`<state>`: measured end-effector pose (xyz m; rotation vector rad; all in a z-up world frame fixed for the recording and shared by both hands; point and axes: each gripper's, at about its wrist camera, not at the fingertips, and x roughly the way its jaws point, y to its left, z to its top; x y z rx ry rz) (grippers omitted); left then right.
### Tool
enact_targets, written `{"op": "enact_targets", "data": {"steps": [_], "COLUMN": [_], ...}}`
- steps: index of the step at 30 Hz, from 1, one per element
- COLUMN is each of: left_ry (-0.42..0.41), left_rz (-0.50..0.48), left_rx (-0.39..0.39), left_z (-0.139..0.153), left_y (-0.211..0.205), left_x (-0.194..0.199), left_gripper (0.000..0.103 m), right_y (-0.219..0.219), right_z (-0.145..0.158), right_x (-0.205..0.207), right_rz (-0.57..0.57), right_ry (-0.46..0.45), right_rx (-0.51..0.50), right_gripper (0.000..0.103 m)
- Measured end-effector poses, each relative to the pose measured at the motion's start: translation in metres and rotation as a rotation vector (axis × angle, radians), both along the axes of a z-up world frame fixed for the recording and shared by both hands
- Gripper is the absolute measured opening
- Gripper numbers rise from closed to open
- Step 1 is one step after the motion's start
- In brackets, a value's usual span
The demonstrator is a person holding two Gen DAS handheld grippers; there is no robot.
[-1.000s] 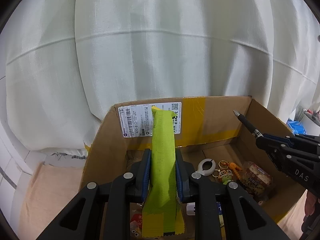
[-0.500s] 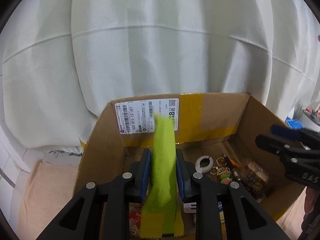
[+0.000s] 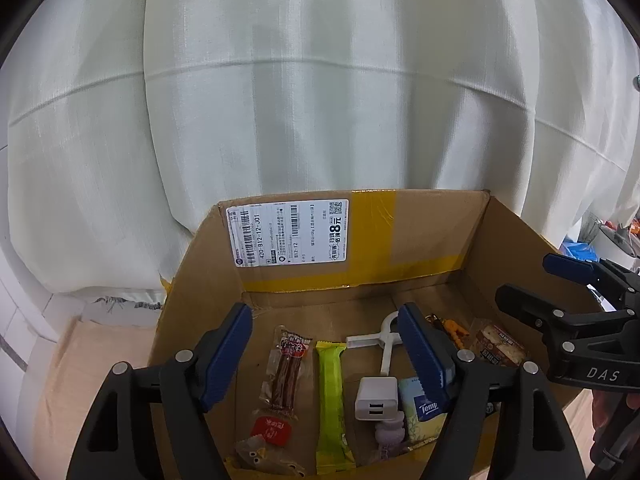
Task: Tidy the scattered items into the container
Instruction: 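Move both grippers back from the box toward the plush keychain and orange bar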
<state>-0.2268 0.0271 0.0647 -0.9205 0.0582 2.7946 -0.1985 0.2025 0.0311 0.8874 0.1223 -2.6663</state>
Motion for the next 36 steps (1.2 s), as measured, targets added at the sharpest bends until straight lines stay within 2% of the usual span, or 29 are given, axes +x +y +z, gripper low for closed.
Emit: {"op": "enact_targets", "data": {"steps": [4, 8, 11, 14, 21, 27, 36], "left_ry": [-0.005, 0.03, 0.058, 0.087, 0.121, 0.124, 0.123], "left_rz": [0.018, 0.04, 0.039, 0.038, 0.043, 0.044, 0.047], "left_rx": [-0.03, -0.016, -0.011, -0.016, -0.009, 0.006, 0.019], "left_z": [0.006, 0.022, 0.036, 0.051, 0.064, 0.057, 0.03], "left_y": [0.001, -0.005, -0.008, -0.009, -0.013, -0.015, -0.012], "left_x": [0.006, 0.024, 0.045, 0.07, 0.123, 0.166, 0.211], "left_gripper": [0.078, 0.078, 0.078, 0.079, 0.079, 0.079, 0.079], "right_y": [0.0, 0.003, 0.006, 0.009, 0.018, 0.028, 0.043], "right_z": [0.003, 0.022, 0.041, 0.059, 0.086, 0.085, 0.06], "right_x": [0.004, 0.021, 0.043, 0.069, 0.124, 0.163, 0.206], "right_rz": [-0.009, -0.009, -0.008, -0.004, -0.009, -0.013, -0.02], "right_ry": [0.001, 0.033, 0.081, 0.126, 0.197, 0.204, 0.185], "right_rx": [0.01, 0.003, 0.003, 0.007, 0.011, 0.016, 0.011], "right_gripper": [0.093, 0.093, 0.094, 0.099, 0.103, 0.103, 0.103]}}
